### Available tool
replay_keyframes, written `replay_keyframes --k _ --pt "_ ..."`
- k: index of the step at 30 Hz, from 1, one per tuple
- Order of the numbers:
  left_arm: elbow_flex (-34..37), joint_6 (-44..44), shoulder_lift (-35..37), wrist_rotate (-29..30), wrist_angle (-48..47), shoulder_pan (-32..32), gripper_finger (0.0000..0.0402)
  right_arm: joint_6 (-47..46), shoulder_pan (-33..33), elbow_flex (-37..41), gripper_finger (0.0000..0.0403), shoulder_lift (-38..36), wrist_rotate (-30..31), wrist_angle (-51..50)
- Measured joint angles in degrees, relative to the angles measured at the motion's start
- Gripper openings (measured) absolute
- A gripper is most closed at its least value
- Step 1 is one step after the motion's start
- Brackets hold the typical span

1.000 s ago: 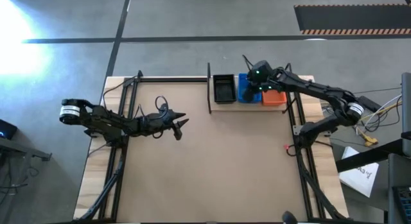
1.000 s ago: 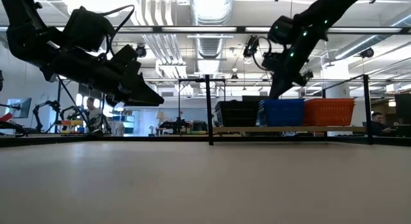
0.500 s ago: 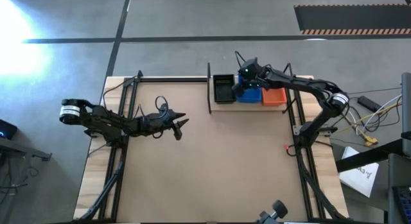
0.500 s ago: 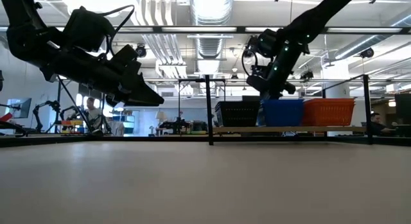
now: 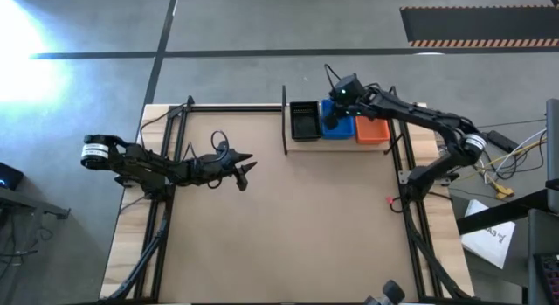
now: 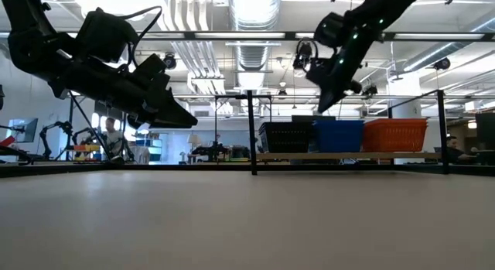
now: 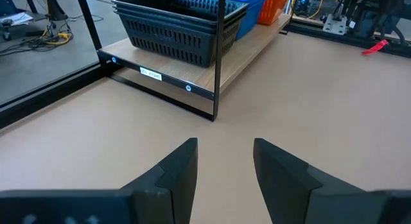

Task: Stack baskets on shelf by color
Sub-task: Return to Home Position

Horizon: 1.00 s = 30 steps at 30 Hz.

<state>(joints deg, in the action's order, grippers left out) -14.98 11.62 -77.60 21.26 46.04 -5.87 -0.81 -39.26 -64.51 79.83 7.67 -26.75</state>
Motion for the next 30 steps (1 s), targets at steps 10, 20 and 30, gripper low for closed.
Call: replay_keyframes --k 10,20,30 --pt "0.0 0.0 0.0 0.0 0.0 0.0 0.0136 -2.3 5.5 5.4 0.0009 -14.6 5.8 -17.4" --pt "0.0 0.0 0.0 0.0 0.0 0.0 0.0136 -10.0 25.3 24.6 0.0009 -33.0 2.3 -6.1" --pt "-0.1 0.0 0.0 0.0 0.1 0.0 0.0136 -12.1 43.6 43.7 0.0009 -51.2 -12.8 17.1"
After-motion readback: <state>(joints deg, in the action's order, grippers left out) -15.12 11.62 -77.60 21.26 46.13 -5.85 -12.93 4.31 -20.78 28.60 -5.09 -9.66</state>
